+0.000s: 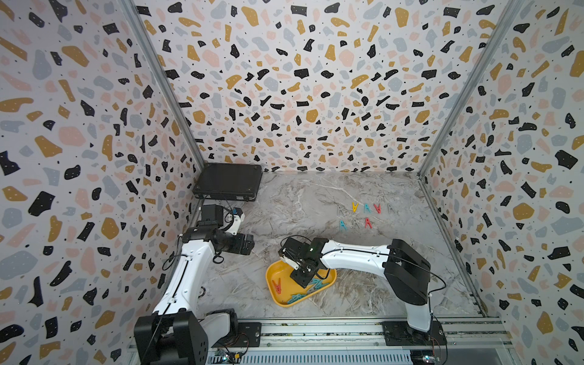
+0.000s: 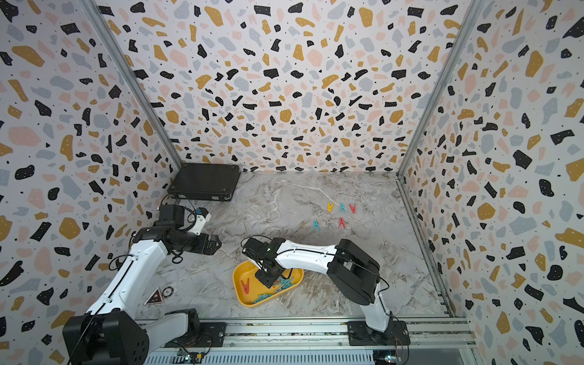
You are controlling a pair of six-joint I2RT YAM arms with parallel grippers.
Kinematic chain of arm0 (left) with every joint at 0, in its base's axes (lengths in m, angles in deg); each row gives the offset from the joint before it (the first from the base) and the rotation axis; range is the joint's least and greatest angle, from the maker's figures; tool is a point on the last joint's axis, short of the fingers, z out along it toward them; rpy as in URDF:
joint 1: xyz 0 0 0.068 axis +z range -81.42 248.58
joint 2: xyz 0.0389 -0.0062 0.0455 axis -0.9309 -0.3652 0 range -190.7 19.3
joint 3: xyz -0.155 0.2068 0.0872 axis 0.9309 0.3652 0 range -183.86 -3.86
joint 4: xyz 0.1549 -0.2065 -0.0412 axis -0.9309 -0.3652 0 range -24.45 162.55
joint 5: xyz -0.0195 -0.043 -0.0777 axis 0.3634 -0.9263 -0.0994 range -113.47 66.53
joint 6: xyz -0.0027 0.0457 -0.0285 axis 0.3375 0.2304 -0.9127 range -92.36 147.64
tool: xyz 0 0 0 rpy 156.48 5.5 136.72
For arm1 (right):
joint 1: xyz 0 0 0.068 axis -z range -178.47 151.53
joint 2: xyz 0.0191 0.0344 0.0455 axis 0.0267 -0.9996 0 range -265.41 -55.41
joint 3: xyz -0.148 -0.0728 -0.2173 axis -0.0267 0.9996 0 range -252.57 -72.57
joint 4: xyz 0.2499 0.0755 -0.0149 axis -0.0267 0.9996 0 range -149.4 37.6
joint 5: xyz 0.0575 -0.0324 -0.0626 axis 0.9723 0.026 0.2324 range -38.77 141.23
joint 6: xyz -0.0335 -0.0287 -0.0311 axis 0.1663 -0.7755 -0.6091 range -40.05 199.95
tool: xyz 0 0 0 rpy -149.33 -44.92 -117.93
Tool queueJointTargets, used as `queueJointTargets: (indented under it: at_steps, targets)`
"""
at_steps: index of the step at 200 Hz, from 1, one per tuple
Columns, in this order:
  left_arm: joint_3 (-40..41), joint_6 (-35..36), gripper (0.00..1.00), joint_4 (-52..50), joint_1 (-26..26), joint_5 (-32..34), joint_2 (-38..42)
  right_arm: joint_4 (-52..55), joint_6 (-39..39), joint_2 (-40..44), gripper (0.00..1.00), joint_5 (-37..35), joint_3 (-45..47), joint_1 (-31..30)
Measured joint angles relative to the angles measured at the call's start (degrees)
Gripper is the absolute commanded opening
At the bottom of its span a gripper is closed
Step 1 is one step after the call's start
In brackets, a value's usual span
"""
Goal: Take the clothespins out of the storage box
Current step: Pick up the clothespin from the storage box.
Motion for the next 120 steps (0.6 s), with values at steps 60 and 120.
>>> queueJointTargets:
  at_steps: [60, 120]
  targets:
    - [0.0, 0.0, 1.00, 0.0, 0.0, 0.0, 0.0, -0.1, -0.2, -2.4, 0.53, -1.1, -0.9, 0.0]
    - [0.0, 0.0, 1.00, 0.0, 0.0, -0.4, 0.0, -0.4, -0.2, -3.6, 0.44, -1.5, -0.8, 0.0]
